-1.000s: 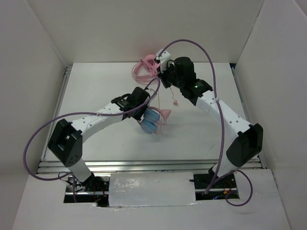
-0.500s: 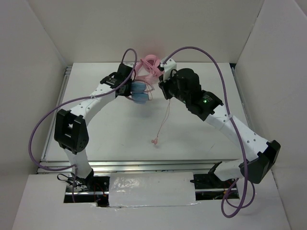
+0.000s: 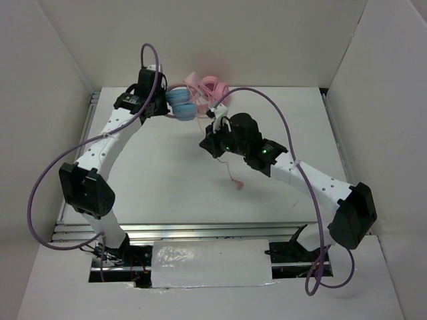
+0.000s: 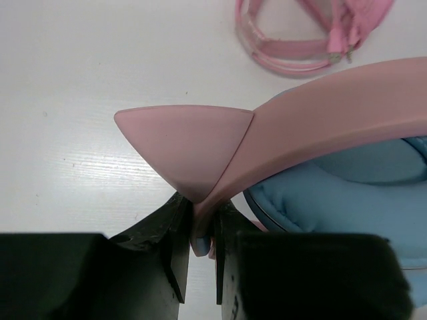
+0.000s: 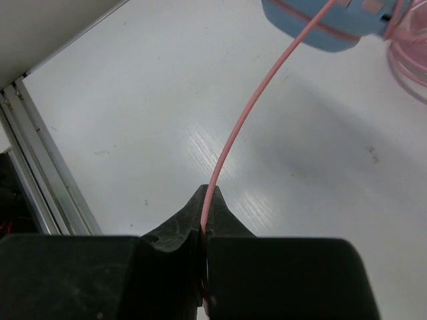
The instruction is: Wrap the headphones
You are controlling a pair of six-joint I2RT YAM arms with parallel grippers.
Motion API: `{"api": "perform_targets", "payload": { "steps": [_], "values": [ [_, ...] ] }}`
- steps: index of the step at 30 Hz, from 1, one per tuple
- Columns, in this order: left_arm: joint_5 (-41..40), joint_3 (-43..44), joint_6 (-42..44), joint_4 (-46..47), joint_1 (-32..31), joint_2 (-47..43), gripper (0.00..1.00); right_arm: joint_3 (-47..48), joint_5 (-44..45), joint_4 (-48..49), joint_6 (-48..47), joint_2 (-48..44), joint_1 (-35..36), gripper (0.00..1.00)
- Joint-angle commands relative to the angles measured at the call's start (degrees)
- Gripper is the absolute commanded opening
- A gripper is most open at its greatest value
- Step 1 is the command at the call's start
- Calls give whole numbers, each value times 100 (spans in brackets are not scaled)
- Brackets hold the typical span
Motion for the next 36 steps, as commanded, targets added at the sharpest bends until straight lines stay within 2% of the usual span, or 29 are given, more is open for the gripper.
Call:
{"api": "perform_targets", "payload": {
  "steps": [1, 7, 12, 15, 17, 21, 23, 27, 29, 33, 36],
  "values": [
    [446, 376, -240, 379, 58, -734, 0, -43, -234, 885, 221, 308, 61, 0],
    [1132, 50, -73, 582, 84, -1543, 0, -121, 329, 1535, 115, 722, 26, 1],
    [1449, -108, 94, 608, 75, -2035, 0, -673, 180, 2545, 27, 740, -141, 4],
    [1589, -187, 129, 678, 58, -2299, 0, -1025, -399, 3274, 27, 775, -334, 10],
    [1774, -170, 121, 731, 58, -2448, 0, -1219, -1109, 3974, -51, 845, -500, 24],
    [2362, 6, 208, 731, 49, -2554, 0, -1606, -1858, 5383, 184, 1292, -712, 39],
    [2600, 224, 278, 608, -3, -2554, 0, -1345, -2322, 5604, 299, 1695, -791, 41],
    [3004, 489, 419, 494, -22, -2607, 0, -685, -2615, 5429, 614, 2417, -826, 42],
    [3154, 612, 472, 459, -30, -2651, 0, -466, -2702, 5517, 843, 2787, -826, 39],
    [3365, 630, 516, 423, -30, -2730, 0, -324, -2633, 5727, 1415, 3060, -976, 0],
    [3444, 376, 507, 572, -39, -2862, 0, -429, -2501, 6017, 1828, 3008, -1265, 0]
  ]
}}
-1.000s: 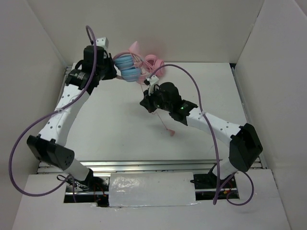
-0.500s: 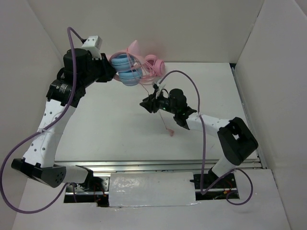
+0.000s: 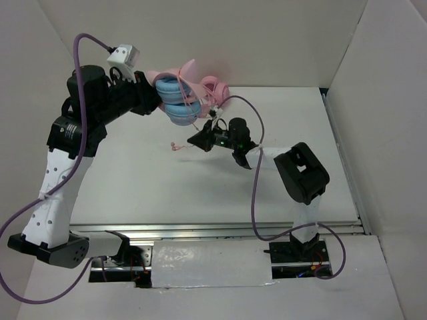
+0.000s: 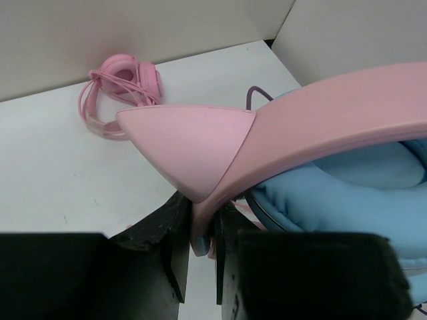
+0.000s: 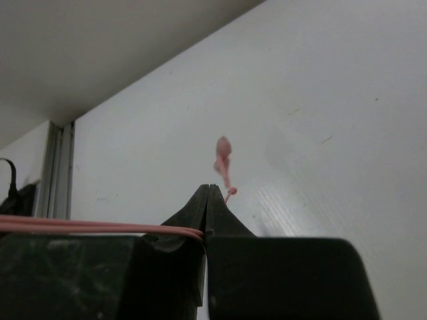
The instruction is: Wrap the headphones
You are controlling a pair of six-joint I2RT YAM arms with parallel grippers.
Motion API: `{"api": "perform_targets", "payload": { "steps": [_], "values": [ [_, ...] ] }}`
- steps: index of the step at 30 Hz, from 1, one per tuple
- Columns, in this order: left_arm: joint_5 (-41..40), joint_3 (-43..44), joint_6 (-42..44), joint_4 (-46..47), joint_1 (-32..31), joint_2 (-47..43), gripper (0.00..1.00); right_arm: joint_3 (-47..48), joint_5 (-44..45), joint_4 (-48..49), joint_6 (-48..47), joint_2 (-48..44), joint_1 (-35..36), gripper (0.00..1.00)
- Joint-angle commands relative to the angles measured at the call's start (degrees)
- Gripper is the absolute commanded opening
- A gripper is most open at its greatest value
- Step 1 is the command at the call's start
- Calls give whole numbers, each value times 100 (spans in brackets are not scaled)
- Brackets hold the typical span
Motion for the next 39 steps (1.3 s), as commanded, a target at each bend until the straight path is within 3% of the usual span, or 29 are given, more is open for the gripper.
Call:
{"api": "perform_targets", "payload": {
  "steps": [1, 7, 11, 14, 15, 18, 21, 25, 30, 36, 39],
  "values": [
    [402, -101, -87, 673, -26, -333, 0, 115, 41, 876, 676, -170, -461, 0],
    [524, -216, 18, 744, -35, -316, 0, -281, 182, 844, 548, -751, -998, 0],
    [1235, -723, 578, 884, -87, -377, 0, 140, 173, -139, 135, -1049, -1419, 0],
    [1316, -1251, 1239, 937, -376, -412, 0, 781, 366, -1377, -514, -1304, -1701, 0],
    [855, -1688, 1240, 1103, -560, -404, 0, 1131, 436, -1972, -709, -1392, -1754, 0],
    [657, -2340, 1608, 1218, -938, -229, 0, 2035, 709, -3220, -1438, -1349, -1904, 0],
    [297, -2606, 1897, 1210, -1281, 44, 0, 2749, 771, -4189, -2072, -1322, -1939, 0],
    [-929, -2791, 2058, 1052, -1695, 404, 0, 3226, 1051, -5159, -2784, -1515, -1773, 0],
    [-2004, -2423, 1987, 630, -2046, 1169, 0, 3463, 1841, -6063, -3574, -1850, -1159, 0],
    [-2849, -1869, 1785, 436, -2100, 1811, 0, 3700, 2888, -6689, -3646, -1990, -437, 0],
    [-3243, -1693, 1425, 393, -1978, 2083, 0, 3815, 3870, -7031, -3489, -2008, 19, 0]
  ]
}}
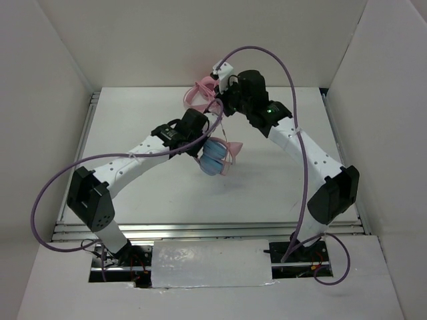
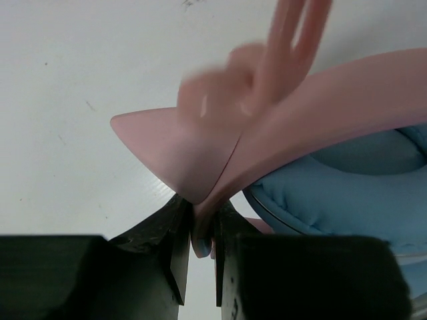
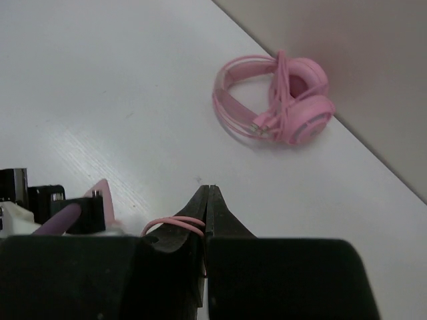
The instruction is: Wrap the headphones
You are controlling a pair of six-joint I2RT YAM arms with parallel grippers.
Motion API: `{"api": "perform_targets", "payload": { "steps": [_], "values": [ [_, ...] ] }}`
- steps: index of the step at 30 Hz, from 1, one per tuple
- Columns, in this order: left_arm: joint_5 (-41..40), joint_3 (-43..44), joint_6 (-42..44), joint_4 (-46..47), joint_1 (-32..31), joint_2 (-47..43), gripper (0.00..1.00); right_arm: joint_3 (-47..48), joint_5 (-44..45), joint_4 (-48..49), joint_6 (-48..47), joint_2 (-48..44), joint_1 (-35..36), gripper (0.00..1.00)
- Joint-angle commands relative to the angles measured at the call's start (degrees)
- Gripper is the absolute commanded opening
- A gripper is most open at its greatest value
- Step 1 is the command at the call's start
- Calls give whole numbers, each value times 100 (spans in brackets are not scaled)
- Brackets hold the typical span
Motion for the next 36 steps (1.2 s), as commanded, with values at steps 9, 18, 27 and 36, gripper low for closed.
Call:
{"api": "perform_targets", "payload": {
  "steps": [9, 18, 27, 36],
  "values": [
    [-1817, 1198, -1502, -647, 769, 925, 0, 245, 4740, -1177, 1261, -518, 1314, 0],
    [-2267, 2252, -2646, -893, 1323, 1487, 0, -447, 2970, -1611, 2845, -718, 1790, 0],
    [-686, 2394, -2594, -305, 1666, 804, 0, -1766, 1264, -179, 2961, -817, 1448, 6],
    [546, 2130, -2321, 56, 1675, -427, 0, -3058, 998, 2560, 1986, -852, 1087, 34]
  ]
}}
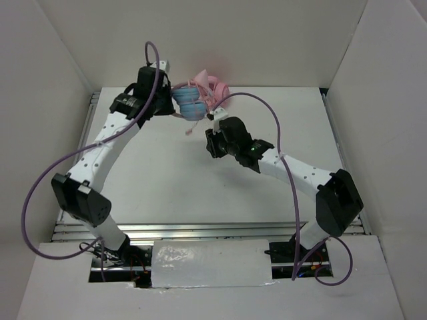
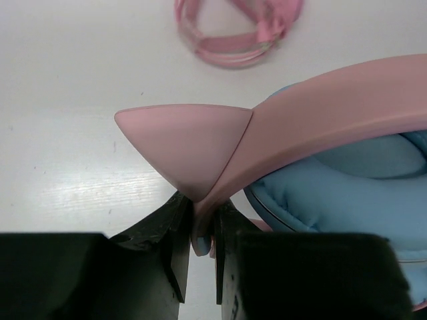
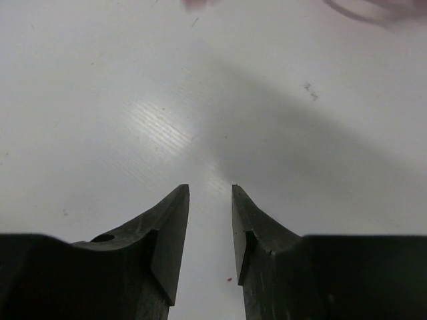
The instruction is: Wrap the headphones
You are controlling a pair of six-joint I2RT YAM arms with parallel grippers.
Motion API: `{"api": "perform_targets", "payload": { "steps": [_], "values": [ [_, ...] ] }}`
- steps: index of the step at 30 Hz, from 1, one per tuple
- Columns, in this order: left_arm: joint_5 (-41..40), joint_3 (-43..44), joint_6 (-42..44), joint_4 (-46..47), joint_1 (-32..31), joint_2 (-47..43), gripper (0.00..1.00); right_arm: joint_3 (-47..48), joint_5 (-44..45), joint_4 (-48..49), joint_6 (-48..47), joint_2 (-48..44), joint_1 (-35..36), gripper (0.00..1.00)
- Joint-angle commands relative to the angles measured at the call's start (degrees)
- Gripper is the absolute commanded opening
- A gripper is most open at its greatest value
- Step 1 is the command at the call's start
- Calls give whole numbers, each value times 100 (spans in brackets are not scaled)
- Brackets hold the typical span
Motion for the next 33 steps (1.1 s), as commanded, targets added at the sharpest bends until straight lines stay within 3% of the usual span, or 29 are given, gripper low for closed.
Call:
{"api": "perform_targets", "payload": {
  "steps": [1, 3, 5, 6, 7, 8, 11, 14, 23, 24, 27, 28, 29, 31, 33],
  "values": [
    [557, 178, 39, 598, -30, -712, 0, -296, -97, 1802, -663, -207, -106, 41],
    [531, 398, 110, 466, -39, -748, 0, -454, -427, 2302, -857, -172, -168, 48],
    [470, 713, 163, 220, -39, -713, 0, -665, -632, 2751, -1051, -216, -194, 67],
    [347, 802, 215, 80, -48, -695, 0, -953, -929, 3267, -1191, -242, -186, 88],
    [303, 898, 242, 9, -48, -678, 0, -1130, -975, 3594, -1280, -268, -186, 99],
    [267, 1056, 259, -35, -48, -651, 0, -1332, -1054, 3928, -1307, -356, -168, 100],
    [188, 1285, 338, -228, -48, -607, 0, -2157, -1423, 5350, -1386, -462, -168, 100],
    [153, 1357, 339, -351, -48, -598, 0, -2519, -1704, 6055, -1377, -523, -124, 100],
    [372, 952, 268, -211, -171, -853, 0, -2206, -1986, 7463, -868, 161, 8, 97],
    [381, 952, 268, -211, -171, -853, 0, -2091, -2108, 7447, -780, 223, 17, 92],
    [338, 970, 242, -238, -180, -871, 0, -1450, -2293, 6640, -788, 434, -18, 47],
    [372, 1022, 251, -220, -180, -888, 0, -1292, -2276, 6473, -797, 600, -19, 43],
    [460, 1066, 251, -211, -180, -888, 0, -1029, -2233, 6436, -797, 715, -19, 42],
    [513, 1319, 277, -342, -188, -819, 0, -860, -1891, 6602, -797, 1039, -19, 58],
    [408, 1479, 329, -474, -206, -783, 0, -641, -1741, 6954, -771, 1233, -36, 63]
  ]
}}
